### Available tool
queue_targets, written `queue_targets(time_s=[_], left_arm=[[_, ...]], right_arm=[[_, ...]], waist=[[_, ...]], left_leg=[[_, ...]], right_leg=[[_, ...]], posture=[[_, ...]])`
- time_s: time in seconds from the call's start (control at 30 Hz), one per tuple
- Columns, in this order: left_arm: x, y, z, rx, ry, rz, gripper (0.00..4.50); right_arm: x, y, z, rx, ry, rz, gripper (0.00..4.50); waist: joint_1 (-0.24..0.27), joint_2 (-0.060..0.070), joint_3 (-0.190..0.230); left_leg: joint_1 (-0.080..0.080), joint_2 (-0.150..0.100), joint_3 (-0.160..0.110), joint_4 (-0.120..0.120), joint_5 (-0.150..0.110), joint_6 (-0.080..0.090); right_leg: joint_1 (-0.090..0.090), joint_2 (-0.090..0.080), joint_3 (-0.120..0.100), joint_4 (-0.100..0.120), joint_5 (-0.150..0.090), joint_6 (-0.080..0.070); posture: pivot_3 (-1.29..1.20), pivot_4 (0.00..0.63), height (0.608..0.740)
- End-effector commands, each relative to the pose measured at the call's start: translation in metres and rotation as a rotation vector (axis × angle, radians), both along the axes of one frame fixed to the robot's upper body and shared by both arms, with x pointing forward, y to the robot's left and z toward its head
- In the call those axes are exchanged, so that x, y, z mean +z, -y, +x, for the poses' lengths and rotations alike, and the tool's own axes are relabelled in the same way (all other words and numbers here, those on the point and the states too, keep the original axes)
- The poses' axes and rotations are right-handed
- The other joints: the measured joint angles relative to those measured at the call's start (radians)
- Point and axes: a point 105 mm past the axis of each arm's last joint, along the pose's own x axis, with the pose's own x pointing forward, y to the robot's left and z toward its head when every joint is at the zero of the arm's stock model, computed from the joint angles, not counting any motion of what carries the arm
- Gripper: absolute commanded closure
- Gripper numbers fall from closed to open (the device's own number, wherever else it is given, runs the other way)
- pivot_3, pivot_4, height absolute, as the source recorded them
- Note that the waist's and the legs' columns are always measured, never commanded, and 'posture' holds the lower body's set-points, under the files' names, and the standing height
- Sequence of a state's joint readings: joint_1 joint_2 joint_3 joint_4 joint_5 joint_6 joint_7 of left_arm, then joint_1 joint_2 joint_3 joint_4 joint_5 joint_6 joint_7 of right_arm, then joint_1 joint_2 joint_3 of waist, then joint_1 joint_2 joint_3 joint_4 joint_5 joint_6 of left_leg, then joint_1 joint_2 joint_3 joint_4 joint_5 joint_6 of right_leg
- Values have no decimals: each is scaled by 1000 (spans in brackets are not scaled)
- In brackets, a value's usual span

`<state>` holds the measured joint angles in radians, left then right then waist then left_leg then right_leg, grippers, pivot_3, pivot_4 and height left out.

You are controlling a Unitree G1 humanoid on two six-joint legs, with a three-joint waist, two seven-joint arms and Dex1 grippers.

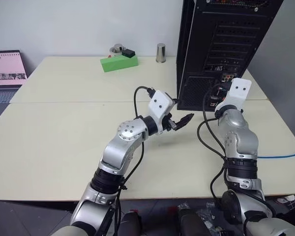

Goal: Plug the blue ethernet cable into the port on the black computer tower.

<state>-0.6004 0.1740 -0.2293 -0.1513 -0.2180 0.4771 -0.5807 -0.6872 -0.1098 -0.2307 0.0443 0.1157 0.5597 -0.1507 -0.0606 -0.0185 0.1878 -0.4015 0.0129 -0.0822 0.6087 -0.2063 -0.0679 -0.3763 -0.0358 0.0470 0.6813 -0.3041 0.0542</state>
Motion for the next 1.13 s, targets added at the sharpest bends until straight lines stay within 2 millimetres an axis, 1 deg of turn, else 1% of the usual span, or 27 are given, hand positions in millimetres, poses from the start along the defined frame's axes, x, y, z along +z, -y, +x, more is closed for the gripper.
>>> queue_targets(time_s=[0.03,0.13,0.27,0.3,0.4,0.43,0.47,0.5,0.57,0.67,0.77,0.83,0.93,1.03,1.13], left_arm=[[19,1,-6,-40,73,-27,730],[20,-1,-4,-34,82,-29,730],[23,-1,-4,-36,105,-31,730],[23,-1,-4,-37,111,-30,730],[23,-1,-3,-42,122,-25,730],[23,-1,-3,-44,124,-24,730],[23,-2,-3,-46,135,-24,730],[24,-3,-3,-47,142,-24,730],[24,-7,-1,-49,128,-33,730],[19,-16,4,-26,75,-7,730],[17,-30,7,-11,94,58,730],[21,-43,9,-10,88,49,730],[22,-57,11,-2,83,57,730],[25,-73,8,-31,57,67,730],[27,-87,1,-73,14,72,730]], right_arm=[[20,-3,-7,52,78,-40,3081],[17,-1,-11,72,67,-58,2521],[16,5,-19,82,61,-67,1518],[15,5,-21,85,58,-66,1337],[15,6,-31,103,57,-72,648],[15,6,-34,110,58,-77,481],[16,7,-38,120,63,-88,187],[17,7,-41,127,65,-94,43],[21,4,-48,187,77,-136,5],[25,3,-61,286,100,-192,5],[20,5,-79,411,84,-298,5],[23,15,-89,442,90,-317,5],[30,25,-100,479,108,-334,5],[37,37,-111,516,116,-333,5],[44,51,-116,506,126,-322,5]], waist=[[2,0,0],[5,0,0],[7,0,0],[7,0,0],[8,0,0],[8,0,0],[8,0,0],[8,0,0],[8,0,0],[10,0,0],[11,0,0],[13,0,0],[12,0,0],[12,-1,1],[11,-1,1]], left_leg=[[0,0,0,0,0,0],[-1,0,0,0,0,0],[-1,0,0,0,0,0],[-1,0,0,0,0,0],[-1,0,0,0,0,0],[-1,0,0,0,0,0],[-1,0,0,0,0,0],[-1,0,0,0,0,0],[-1,0,0,0,0,0],[-1,0,-1,0,0,0],[-1,0,-1,0,0,0],[-1,0,-1,0,0,0],[-1,0,-1,0,0,0],[-1,0,-1,0,0,0],[-1,0,-1,0,0,0]], right_leg=[[0,0,0,0,0,0],[0,0,0,-1,0,0],[0,0,0,-1,0,0],[0,0,0,-1,0,0],[0,0,0,-1,0,0],[0,0,0,-1,0,0],[0,0,0,-1,0,0],[0,0,-1,-1,0,0],[0,0,0,-1,0,0],[0,0,-1,-1,0,0],[0,0,-1,-2,0,0],[1,0,-1,-2,0,0],[1,0,-1,-2,0,0],[1,0,-2,-2,0,0],[1,0,-1,-2,0,0]], posture=[[0,150,740],[0,150,740],[0,150,740],[0,150,740],[0,150,740],[0,150,740],[0,150,740],[0,150,740],[0,150,740],[0,150,740],[0,150,740],[0,150,740],[0,150,740],[0,150,740],[0,150,740]])
